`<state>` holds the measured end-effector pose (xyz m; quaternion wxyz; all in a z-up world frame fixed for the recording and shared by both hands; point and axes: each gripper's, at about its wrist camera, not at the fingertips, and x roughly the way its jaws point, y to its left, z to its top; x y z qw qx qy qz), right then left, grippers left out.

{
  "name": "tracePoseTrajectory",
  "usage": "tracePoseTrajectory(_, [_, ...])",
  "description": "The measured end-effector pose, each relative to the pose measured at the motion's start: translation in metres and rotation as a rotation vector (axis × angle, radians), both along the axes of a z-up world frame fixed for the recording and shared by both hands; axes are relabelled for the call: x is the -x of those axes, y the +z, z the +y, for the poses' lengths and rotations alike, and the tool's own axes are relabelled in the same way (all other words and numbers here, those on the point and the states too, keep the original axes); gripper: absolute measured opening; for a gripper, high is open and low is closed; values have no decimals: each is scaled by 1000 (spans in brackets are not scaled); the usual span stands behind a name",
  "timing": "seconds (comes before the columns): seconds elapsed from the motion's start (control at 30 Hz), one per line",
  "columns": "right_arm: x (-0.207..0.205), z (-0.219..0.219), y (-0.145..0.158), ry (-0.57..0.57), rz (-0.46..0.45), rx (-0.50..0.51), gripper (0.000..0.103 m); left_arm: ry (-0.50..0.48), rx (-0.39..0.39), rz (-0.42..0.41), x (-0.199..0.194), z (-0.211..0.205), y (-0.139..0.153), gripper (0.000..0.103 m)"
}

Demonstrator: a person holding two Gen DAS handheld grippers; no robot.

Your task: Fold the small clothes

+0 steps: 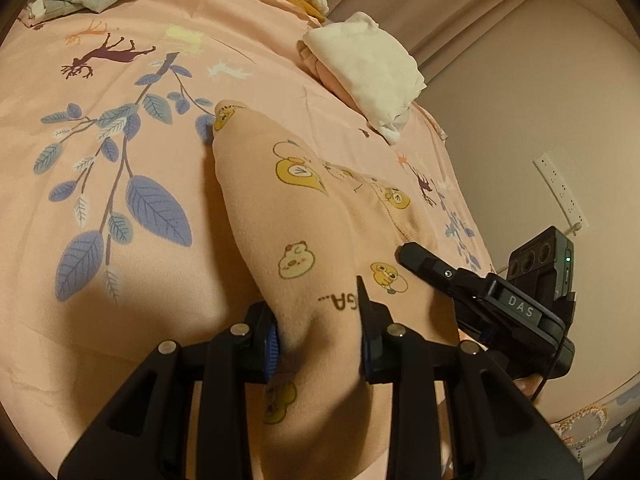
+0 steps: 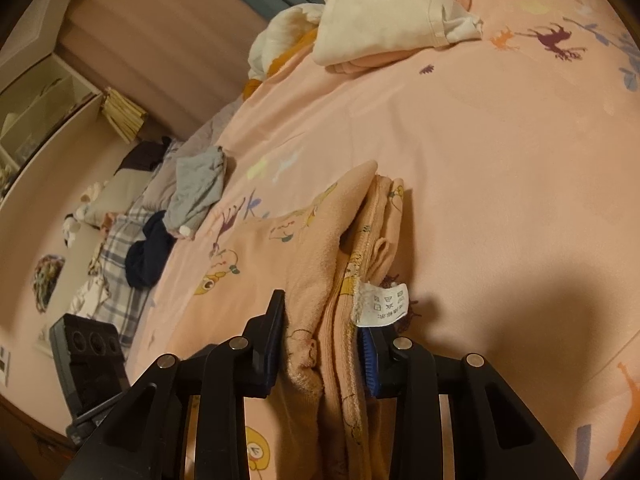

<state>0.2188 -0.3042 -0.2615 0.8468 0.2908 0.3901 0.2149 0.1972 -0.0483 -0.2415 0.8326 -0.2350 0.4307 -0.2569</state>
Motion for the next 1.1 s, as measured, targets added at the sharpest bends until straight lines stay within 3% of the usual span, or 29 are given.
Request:
tracePoseTrajectory(0.13, [2, 2, 5, 0, -17, 6, 33, 15, 33, -14, 1, 3, 9, 30])
tracePoseTrajectory(0.33, [5, -5, 11, 2, -42, -43, 33, 3, 9, -78, 11, -1, 24, 30])
tracePoseTrajectory(0.63, [13, 2, 29, 11, -105, -3, 33, 15, 29, -115, 17, 6, 38, 30])
tracePoseTrajectory(0.9, [30, 0, 55, 4, -200, -1, 33, 5, 21, -225, 35, 4, 66, 30])
tracePoseTrajectory(1.1, [41, 0, 73, 6, -263, 5, 33, 3, 41, -257, 44, 9, 79, 30])
